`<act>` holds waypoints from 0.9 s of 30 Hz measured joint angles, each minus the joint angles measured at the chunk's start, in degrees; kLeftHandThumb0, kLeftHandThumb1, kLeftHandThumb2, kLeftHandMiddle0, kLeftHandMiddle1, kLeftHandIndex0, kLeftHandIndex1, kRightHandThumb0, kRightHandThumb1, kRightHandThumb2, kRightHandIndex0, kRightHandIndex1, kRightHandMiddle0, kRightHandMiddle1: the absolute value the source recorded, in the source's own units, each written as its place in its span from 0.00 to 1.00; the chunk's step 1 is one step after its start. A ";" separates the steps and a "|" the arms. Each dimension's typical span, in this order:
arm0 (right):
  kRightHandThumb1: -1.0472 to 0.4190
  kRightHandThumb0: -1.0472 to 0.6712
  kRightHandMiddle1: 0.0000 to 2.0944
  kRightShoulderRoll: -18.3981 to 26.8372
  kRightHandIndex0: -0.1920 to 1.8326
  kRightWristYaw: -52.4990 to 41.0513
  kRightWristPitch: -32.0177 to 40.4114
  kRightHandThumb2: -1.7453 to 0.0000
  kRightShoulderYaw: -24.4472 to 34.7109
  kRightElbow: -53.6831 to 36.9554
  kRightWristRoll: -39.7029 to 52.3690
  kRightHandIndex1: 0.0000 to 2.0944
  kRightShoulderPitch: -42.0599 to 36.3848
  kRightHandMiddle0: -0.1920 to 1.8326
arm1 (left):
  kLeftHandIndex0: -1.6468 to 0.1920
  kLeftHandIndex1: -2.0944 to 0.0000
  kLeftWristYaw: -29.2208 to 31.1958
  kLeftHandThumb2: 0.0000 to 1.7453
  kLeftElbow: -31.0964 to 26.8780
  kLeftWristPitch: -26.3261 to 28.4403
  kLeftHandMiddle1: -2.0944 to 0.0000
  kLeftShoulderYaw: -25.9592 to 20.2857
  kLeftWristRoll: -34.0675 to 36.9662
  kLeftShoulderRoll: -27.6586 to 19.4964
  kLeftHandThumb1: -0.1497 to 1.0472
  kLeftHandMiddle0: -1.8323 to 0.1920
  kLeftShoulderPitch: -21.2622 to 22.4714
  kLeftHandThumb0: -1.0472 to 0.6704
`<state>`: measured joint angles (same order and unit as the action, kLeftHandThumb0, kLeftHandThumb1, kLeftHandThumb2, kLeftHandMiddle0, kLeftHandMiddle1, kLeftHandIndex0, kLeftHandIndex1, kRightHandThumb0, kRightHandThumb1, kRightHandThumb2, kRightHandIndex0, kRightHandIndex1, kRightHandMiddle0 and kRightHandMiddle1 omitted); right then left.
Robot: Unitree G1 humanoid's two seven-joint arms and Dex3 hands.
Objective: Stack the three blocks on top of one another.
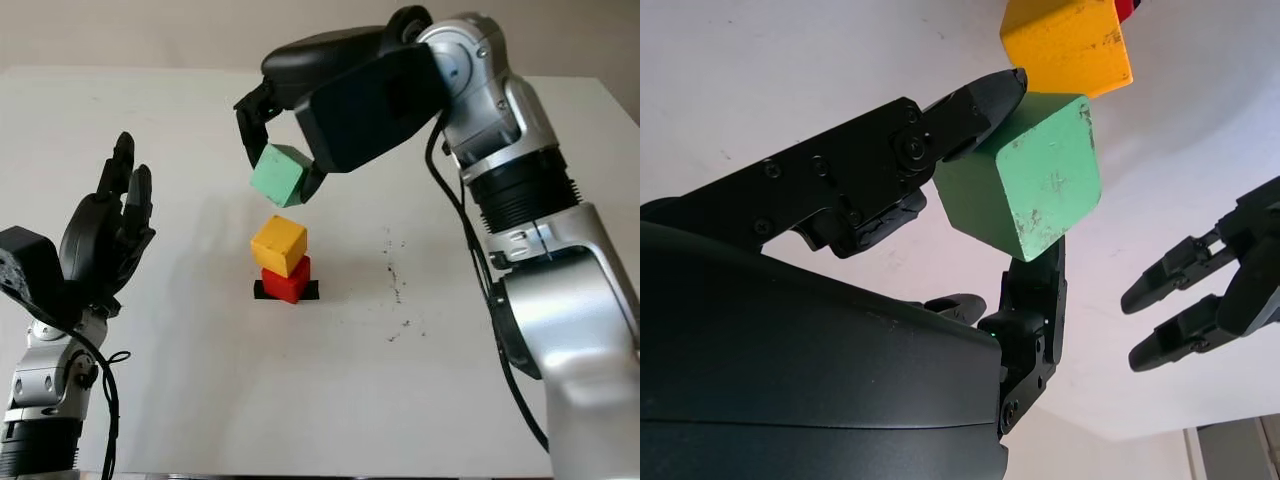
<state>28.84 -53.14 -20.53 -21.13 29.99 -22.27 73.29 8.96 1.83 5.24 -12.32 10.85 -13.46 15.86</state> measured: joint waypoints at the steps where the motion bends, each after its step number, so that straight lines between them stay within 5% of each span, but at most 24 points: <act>1: 0.09 0.36 0.81 -0.09 0.26 -0.17 0.00 0.97 -0.18 0.00 -0.01 0.01 0.00 0.25 | 1.00 1.00 -0.06 0.35 -0.13 0.06 1.00 0.01 0.00 0.05 1.00 1.00 -0.07 0.15; 27: 0.08 0.37 0.80 -0.56 0.23 -4.63 -0.79 0.97 -1.67 -0.03 1.42 0.02 -1.14 0.25 | 1.00 1.00 -0.01 0.35 -0.27 0.08 1.00 0.13 -0.36 0.08 1.00 1.00 -0.18 0.16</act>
<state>28.28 -57.77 -21.32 -22.80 29.96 -20.85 72.15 8.95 1.56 5.32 -12.19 10.49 -13.38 15.68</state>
